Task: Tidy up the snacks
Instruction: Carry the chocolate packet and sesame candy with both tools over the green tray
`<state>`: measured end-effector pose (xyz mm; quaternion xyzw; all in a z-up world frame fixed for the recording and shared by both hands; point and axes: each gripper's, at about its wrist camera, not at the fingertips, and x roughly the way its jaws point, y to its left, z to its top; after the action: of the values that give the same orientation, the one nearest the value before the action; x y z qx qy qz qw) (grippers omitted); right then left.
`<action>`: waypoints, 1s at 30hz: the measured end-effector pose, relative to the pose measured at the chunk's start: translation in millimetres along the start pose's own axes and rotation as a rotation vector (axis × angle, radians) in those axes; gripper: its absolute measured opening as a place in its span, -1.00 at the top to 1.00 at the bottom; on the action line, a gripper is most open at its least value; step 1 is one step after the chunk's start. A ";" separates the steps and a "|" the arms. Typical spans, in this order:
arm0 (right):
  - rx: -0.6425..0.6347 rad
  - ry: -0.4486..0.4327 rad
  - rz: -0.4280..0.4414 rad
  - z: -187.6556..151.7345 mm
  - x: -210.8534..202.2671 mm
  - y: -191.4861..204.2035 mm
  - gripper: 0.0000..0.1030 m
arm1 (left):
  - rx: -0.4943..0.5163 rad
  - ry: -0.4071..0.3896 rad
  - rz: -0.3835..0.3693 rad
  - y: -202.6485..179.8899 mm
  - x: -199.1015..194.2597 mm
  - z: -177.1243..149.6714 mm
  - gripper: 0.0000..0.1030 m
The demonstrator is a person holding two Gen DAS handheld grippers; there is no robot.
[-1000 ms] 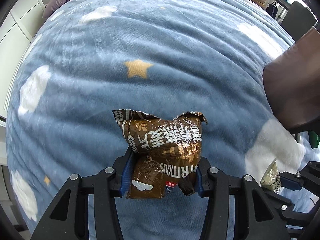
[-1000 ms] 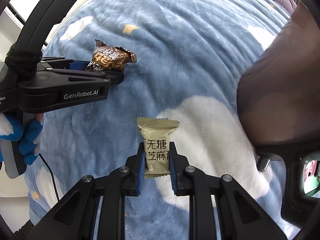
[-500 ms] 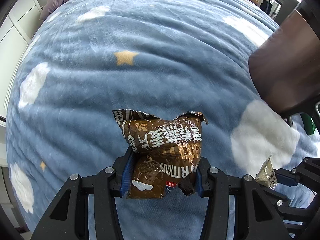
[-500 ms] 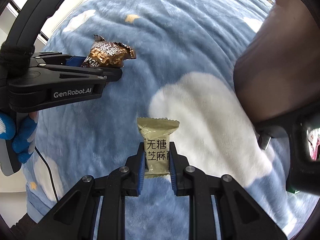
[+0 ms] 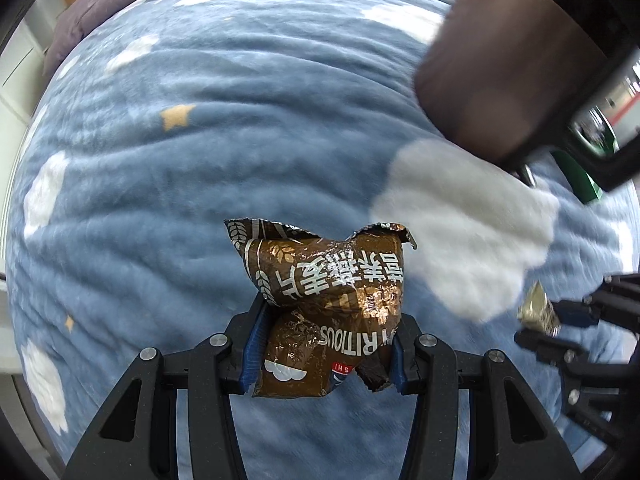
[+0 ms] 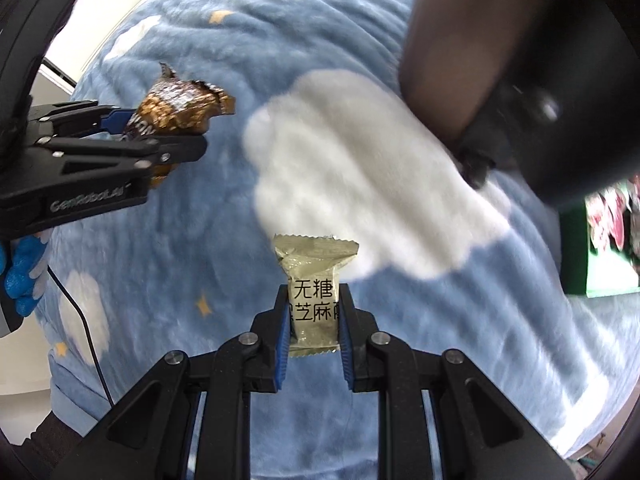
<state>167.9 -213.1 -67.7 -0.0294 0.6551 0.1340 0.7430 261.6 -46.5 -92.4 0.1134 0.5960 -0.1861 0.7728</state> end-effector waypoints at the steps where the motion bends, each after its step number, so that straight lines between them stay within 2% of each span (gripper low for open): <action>1: 0.010 0.003 -0.005 -5.9 -2.0 -5.0 0.81 | 0.027 0.000 -0.006 -5.4 -1.2 -1.2 0.15; 9: 0.134 0.014 -0.038 -46.1 -19.8 -52.3 0.81 | 0.229 0.028 -0.103 -69.7 -3.8 -23.8 0.15; 18: 0.294 -0.033 -0.119 -75.2 -47.6 -128.3 0.81 | 0.407 0.008 -0.209 -162.6 -15.0 -19.9 0.15; 24: 0.366 -0.091 -0.188 -83.8 -71.0 -183.1 0.81 | 0.455 -0.025 -0.263 -226.3 -33.6 -9.0 0.15; 30: 0.393 -0.178 -0.249 -74.4 -97.2 -236.0 0.81 | 0.451 -0.079 -0.306 -273.4 -43.2 25.2 0.15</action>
<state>141.9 -472.2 -13.9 0.0473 0.5919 -0.0866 0.7999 158.6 -297.3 -31.5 0.1842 0.5192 -0.4329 0.7135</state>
